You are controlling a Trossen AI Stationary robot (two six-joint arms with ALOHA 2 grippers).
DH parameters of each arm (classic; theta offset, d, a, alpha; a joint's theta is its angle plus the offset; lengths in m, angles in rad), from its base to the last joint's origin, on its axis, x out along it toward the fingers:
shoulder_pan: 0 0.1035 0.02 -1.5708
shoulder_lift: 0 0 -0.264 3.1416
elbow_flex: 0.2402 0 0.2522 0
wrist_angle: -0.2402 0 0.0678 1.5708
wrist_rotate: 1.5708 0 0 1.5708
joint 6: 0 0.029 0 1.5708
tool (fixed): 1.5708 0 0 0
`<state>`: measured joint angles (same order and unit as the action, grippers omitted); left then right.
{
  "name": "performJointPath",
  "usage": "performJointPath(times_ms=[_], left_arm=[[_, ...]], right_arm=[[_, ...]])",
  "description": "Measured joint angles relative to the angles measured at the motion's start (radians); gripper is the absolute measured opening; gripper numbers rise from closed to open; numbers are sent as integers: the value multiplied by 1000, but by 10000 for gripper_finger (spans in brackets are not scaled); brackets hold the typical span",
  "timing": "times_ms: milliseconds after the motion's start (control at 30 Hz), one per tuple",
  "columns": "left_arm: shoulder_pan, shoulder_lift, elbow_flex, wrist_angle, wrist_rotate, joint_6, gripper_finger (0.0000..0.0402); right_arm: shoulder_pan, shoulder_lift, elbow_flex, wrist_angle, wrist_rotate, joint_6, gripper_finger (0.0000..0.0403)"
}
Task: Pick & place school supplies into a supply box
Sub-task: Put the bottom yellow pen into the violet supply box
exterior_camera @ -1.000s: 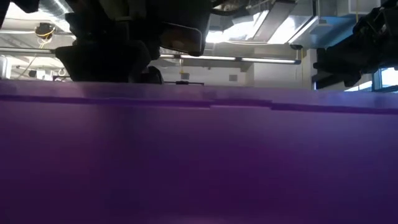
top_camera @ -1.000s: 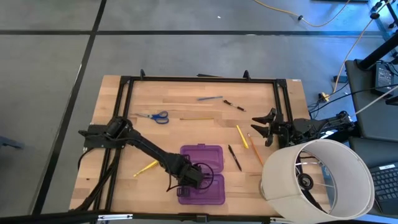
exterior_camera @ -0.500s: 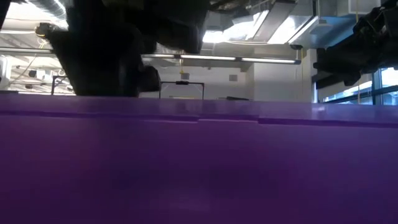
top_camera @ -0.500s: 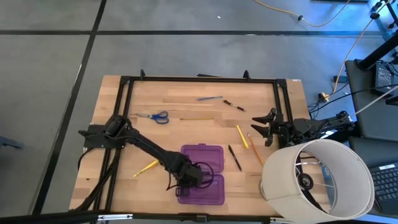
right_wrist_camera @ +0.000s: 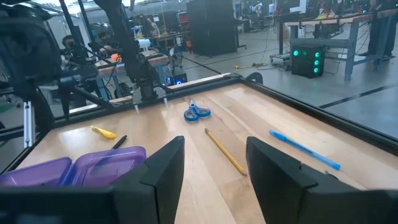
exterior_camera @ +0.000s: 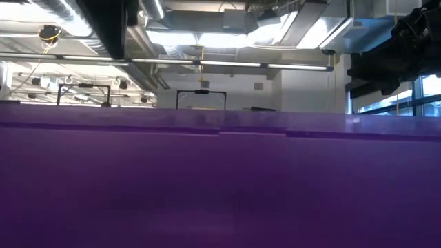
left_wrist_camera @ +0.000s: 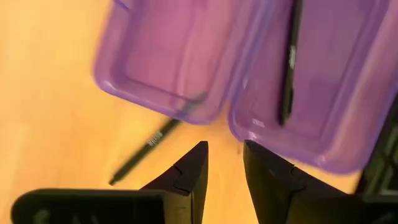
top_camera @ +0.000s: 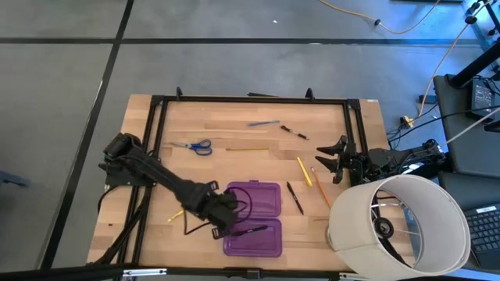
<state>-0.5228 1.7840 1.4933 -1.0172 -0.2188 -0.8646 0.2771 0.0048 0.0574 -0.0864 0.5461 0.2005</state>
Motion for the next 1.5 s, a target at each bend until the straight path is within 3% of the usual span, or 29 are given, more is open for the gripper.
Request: performJointPath(times_ms=[100, 400, 567, 867, 1167, 1500], left_arm=[[-37, -15, 0, 10, -58, -40, 93], [-77, -16, 0, 26, -42, -101, 104], [-71, -16, 0, -11, -25, -159, 144], [-89, -12, -22, -294, -40, -423, 232], [-111, -12, -154, -295, 71, -538, 251], [-99, -72, -320, -243, 65, -545, 251]], right_arm=[[0, 0, 0, 0, 0, 0, 176], [0, 0, 0, 0, 0, 0, 176], [0, 0, 0, 0, 0, 0, 176], [0, 0, 0, 0, 0, 0, 176], [0, 0, 0, -1, 0, 0, 176], [0, 0, 0, -1, 0, 0, 176]])
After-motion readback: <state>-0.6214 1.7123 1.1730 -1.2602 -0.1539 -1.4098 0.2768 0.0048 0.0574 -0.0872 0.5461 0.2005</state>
